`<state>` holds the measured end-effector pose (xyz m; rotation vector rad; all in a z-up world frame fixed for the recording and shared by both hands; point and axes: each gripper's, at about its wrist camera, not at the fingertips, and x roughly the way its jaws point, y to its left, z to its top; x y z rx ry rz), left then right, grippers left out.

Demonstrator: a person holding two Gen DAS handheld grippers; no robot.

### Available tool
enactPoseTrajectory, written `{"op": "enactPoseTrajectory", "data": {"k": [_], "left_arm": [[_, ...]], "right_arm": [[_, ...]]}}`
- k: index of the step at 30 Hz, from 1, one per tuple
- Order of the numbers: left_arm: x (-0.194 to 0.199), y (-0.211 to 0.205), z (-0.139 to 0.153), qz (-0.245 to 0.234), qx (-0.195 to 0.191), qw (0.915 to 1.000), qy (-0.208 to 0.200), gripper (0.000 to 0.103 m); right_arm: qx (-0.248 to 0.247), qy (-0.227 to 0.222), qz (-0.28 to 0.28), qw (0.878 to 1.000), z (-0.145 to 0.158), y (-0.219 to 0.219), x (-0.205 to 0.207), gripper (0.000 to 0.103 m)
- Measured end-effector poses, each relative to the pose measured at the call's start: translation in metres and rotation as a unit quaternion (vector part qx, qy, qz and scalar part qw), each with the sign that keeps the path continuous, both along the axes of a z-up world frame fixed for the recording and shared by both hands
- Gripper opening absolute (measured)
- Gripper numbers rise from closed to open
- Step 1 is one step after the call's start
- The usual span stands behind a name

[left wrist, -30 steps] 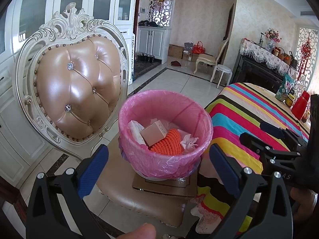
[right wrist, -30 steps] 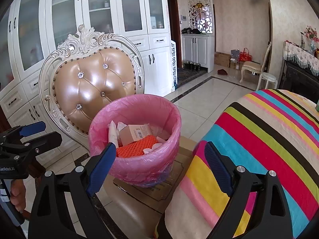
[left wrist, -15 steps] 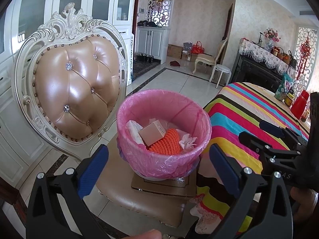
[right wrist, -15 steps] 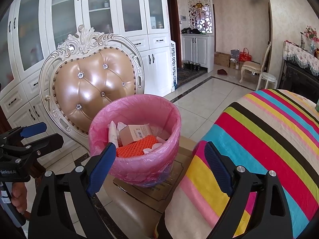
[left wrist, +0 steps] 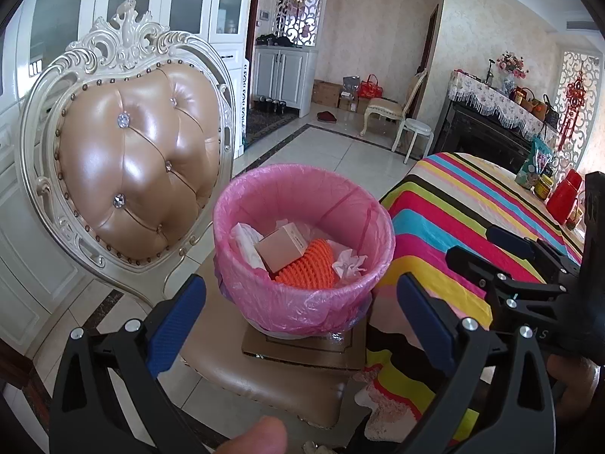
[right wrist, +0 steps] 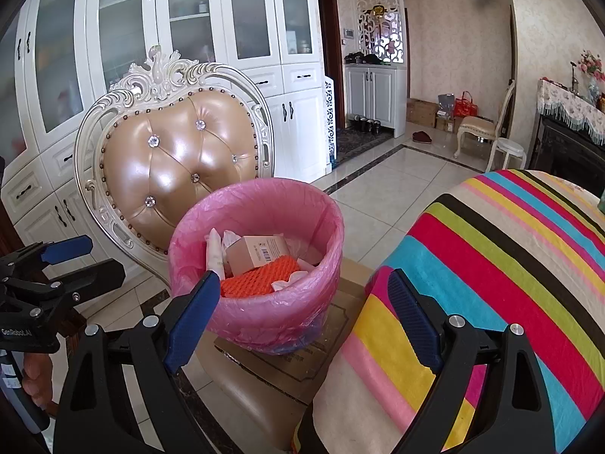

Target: Collect trash

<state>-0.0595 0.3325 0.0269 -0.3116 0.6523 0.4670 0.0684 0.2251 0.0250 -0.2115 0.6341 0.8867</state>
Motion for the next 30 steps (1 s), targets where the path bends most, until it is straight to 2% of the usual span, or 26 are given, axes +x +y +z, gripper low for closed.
{"op": "enactPoseTrajectory", "data": {"k": [30], "left_arm": [[0.002,-0.009,0.005,-0.008,0.017,0.9998,-0.007,0.098]], "right_arm": [[-0.002,0.000,-0.003,1.000,0.000,0.000,0.000,0.085]]}}
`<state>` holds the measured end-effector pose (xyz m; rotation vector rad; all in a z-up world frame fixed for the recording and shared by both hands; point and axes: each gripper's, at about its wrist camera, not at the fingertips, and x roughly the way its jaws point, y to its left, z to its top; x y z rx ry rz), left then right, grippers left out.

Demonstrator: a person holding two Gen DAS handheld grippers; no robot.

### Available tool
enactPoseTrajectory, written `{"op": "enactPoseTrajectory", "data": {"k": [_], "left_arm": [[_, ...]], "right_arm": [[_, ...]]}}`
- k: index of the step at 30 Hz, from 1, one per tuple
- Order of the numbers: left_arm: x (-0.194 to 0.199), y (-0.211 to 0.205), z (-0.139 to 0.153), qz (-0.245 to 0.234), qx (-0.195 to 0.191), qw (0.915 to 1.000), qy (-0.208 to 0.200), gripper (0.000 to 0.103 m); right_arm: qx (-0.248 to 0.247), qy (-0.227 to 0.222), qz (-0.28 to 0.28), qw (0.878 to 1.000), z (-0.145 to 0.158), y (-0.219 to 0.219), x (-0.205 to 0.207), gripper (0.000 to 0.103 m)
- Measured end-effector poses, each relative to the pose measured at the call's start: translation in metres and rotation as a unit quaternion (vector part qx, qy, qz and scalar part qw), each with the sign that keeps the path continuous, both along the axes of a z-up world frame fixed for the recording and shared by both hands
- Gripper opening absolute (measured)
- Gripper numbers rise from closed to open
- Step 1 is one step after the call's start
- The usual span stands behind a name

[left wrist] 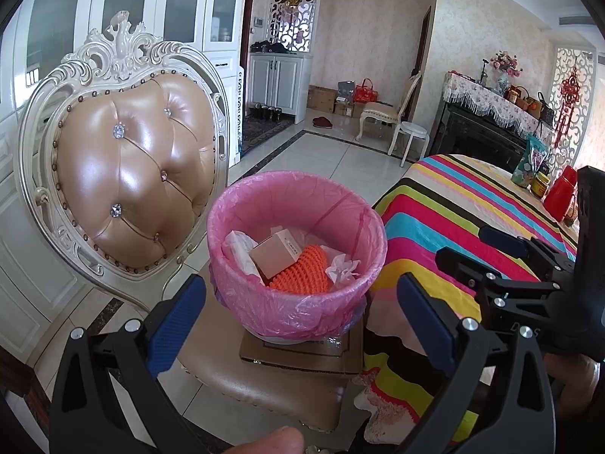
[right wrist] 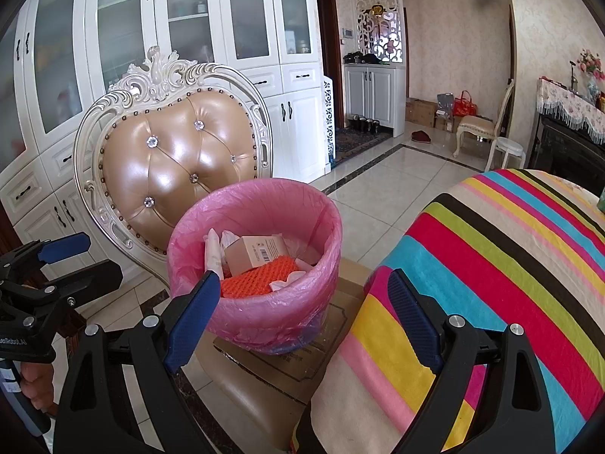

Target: Collect trash

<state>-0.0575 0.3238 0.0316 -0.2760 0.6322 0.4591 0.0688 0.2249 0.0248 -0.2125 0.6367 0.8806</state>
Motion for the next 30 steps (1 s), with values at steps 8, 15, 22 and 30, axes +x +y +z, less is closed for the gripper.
{"op": "enactPoseTrajectory", "data": {"k": [8,15,22,30], "left_arm": [[0.0015,0.0013,-0.0016,0.001,-0.004,1.0000,0.001,0.098],[0.0025,0.0011,-0.0042,0.002,-0.001,1.0000,-0.006,0.098],[0.0057,0.0034,-0.0039,0.019,0.010,0.9998,0.000,0.098],[0.0053,0.0039,-0.0038,0.025,0.002,0.9997,0.003,0.098]], "right_arm": [[-0.002,0.000,0.000,1.000,-0.0003,-0.0007,0.0005,0.085],[-0.003,0.002,-0.003,1.000,-0.0032,-0.0018,0.0024,0.085],[-0.010,0.003,-0.009,1.000,-0.0081,-0.0026,0.0054,0.085],[-0.009,0.003,-0.009,1.000,-0.0062,-0.0024,0.0058,0.085]]}}
